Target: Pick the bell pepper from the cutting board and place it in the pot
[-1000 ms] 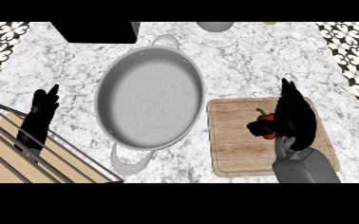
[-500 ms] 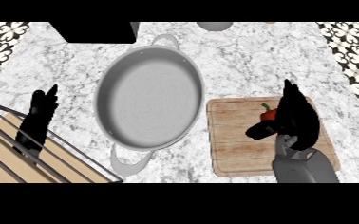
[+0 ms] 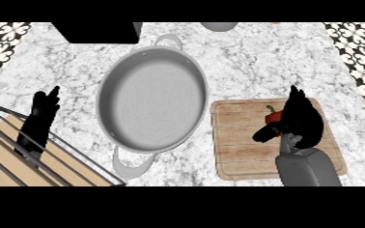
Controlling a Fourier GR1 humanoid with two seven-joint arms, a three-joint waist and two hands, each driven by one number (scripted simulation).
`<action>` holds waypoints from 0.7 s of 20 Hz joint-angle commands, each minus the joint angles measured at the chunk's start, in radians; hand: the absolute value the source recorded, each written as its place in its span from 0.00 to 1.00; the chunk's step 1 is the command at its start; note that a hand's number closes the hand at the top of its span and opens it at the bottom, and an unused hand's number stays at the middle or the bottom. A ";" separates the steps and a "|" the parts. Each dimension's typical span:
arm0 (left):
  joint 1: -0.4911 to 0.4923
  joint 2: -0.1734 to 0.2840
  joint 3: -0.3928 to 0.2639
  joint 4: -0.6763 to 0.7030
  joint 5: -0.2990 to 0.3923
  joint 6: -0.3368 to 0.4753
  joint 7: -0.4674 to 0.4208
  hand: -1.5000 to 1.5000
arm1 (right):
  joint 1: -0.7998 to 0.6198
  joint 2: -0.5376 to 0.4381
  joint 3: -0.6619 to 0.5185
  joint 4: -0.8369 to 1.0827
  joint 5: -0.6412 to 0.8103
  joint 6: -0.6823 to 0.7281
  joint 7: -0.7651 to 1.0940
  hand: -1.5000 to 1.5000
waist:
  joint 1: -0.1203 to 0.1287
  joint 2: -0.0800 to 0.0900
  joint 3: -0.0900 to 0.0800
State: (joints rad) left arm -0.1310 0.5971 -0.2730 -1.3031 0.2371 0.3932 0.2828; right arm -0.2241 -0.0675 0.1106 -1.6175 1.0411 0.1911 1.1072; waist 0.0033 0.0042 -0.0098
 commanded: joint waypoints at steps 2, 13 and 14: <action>-0.013 0.015 0.021 -0.084 -0.032 -0.002 0.052 0.50 | -0.042 0.007 -0.042 0.061 0.020 0.047 0.074 0.00 | 0.003 -0.005 0.010; 0.031 -0.003 0.083 -0.042 -0.052 -0.042 -0.023 0.50 | -0.031 0.066 -0.112 0.174 0.057 -0.011 0.049 0.00 | 0.004 -0.004 0.010; -0.017 -0.037 0.068 -0.035 -0.070 -0.030 0.028 0.50 | -0.005 0.066 -0.111 0.143 0.057 -0.001 0.034 0.00 | -0.003 -0.005 0.010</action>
State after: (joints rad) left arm -0.1188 0.5664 -0.2268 -1.3138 0.1883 0.3657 0.2923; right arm -0.2290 -0.0147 0.0234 -1.4923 1.1013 0.1807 1.0701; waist 0.0026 0.0060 -0.0103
